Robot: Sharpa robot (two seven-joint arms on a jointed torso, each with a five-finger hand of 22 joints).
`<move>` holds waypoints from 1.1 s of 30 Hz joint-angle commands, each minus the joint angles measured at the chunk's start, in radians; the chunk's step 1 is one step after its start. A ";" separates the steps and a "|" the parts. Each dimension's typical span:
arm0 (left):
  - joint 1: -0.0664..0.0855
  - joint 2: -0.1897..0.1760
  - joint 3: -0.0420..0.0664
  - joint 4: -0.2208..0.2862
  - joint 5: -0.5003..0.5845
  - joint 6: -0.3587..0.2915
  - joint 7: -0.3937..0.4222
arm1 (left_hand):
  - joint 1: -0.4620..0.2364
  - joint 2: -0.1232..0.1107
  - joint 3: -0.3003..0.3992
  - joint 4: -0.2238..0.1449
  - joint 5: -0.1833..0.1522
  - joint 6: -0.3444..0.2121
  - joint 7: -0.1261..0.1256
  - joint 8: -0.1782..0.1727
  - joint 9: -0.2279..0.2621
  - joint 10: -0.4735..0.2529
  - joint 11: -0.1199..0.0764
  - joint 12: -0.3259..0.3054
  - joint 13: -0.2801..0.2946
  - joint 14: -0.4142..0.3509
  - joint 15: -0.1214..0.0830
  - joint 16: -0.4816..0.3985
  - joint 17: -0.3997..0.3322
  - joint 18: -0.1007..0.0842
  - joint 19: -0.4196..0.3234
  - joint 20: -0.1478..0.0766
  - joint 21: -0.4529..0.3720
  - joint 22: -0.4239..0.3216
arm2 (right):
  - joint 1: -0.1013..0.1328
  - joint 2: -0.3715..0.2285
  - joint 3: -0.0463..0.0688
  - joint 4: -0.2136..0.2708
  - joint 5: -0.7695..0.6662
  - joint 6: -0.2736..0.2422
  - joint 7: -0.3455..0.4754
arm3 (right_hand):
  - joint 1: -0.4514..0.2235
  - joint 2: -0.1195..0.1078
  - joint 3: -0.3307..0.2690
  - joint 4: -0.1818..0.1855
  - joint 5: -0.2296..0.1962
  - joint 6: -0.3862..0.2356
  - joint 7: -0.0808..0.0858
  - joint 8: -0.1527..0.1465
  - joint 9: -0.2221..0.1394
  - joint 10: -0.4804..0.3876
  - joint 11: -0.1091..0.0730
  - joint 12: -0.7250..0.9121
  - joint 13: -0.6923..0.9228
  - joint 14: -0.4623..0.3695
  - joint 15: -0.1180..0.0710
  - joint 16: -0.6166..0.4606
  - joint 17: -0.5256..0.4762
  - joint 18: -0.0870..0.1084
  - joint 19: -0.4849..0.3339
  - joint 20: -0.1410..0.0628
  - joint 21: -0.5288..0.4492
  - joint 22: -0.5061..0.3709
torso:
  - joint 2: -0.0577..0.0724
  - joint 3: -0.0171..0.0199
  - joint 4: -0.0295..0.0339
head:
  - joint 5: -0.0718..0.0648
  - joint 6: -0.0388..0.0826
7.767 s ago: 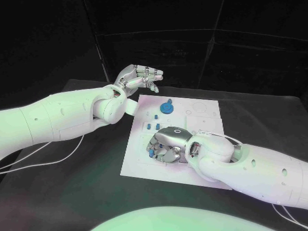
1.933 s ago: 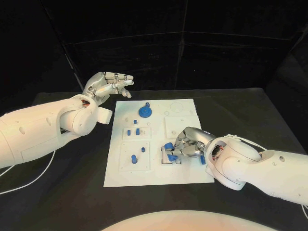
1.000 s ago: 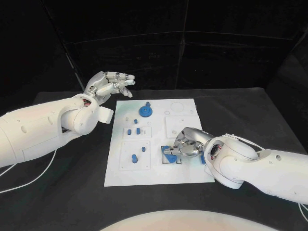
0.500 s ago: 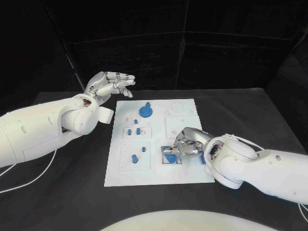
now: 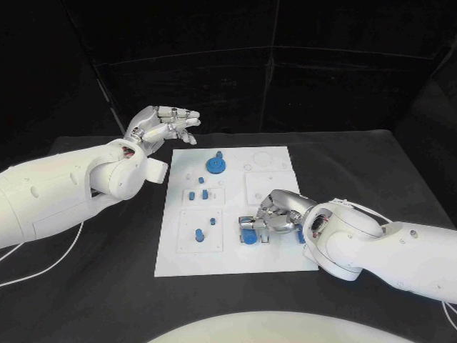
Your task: Assemble the parts on the task board
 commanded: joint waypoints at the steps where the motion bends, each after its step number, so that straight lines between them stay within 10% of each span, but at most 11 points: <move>1: 0.002 -0.001 0.001 0.002 0.001 0.008 0.002 | -0.009 0.003 -0.005 0.001 0.003 -0.003 -0.003 0.006 0.001 -0.010 0.000 0.004 0.001 -0.003 0.004 0.001 -0.002 0.014 0.002 0.008 -0.006 -0.001 | 0.001 0.001 0.000 0.007 0.013 0.030 0.035 | -0.014 0.003 -0.003 -0.001 0.000 -0.009 0.000 0.003 0.001 0.001 -0.004 -0.001 0.030 0.073 -0.006 -0.002 0.091 -0.012 0.004 -0.004 0.004 0.001 | 0.000 0.0002 0.0007 | -0.003 -0.002; 14: 0.002 -0.002 0.001 0.002 0.001 0.006 0.000 | -0.005 0.004 -0.004 -0.001 0.003 -0.004 -0.004 0.006 0.001 -0.011 0.000 0.005 0.001 -0.004 0.003 0.002 -0.003 0.014 0.003 0.007 -0.007 -0.003 | 0.002 -0.010 0.000 -0.005 0.017 0.041 0.053 | -0.007 0.031 0.000 -0.006 0.044 -0.007 -0.002 0.004 0.006 0.006 -0.005 0.003 0.039 0.074 -0.006 0.001 0.096 -0.013 0.005 -0.003 0.005 0.004 | 0.000 -0.0003 0.0015 | 0.000 -0.001; 22: 0.002 -0.002 0.001 0.002 0.001 0.006 0.000 | -0.005 0.004 -0.004 -0.001 0.003 -0.004 -0.004 0.006 0.001 -0.011 0.000 0.005 0.001 -0.004 0.003 0.002 -0.003 0.014 0.003 0.007 -0.007 -0.003 | 0.002 -0.009 0.000 -0.009 -0.001 0.063 0.047 | 0.176 0.036 0.038 -0.091 0.117 -0.001 -0.009 0.012 0.016 0.010 -0.012 0.003 0.045 0.075 -0.012 0.002 0.100 -0.013 0.006 -0.008 0.005 0.006 | 0.001 0.0002 0.0012 | -0.001 -0.003; 33: 0.002 -0.002 0.001 0.001 0.001 0.006 -0.001 | -0.005 0.004 -0.004 -0.001 0.003 -0.004 -0.004 0.006 0.001 -0.011 0.000 0.005 0.001 -0.004 0.003 0.002 -0.003 0.014 0.003 0.007 -0.007 -0.003 | 0.002 -0.009 0.000 -0.010 -0.042 0.082 0.034 | 0.290 0.027 0.060 -0.178 0.021 0.010 -0.015 0.020 0.023 0.012 -0.017 0.002 0.050 0.075 -0.017 0.003 0.103 -0.014 0.007 -0.013 0.005 0.010 | 0.000 0.0003 0.0015 | -0.002 -0.005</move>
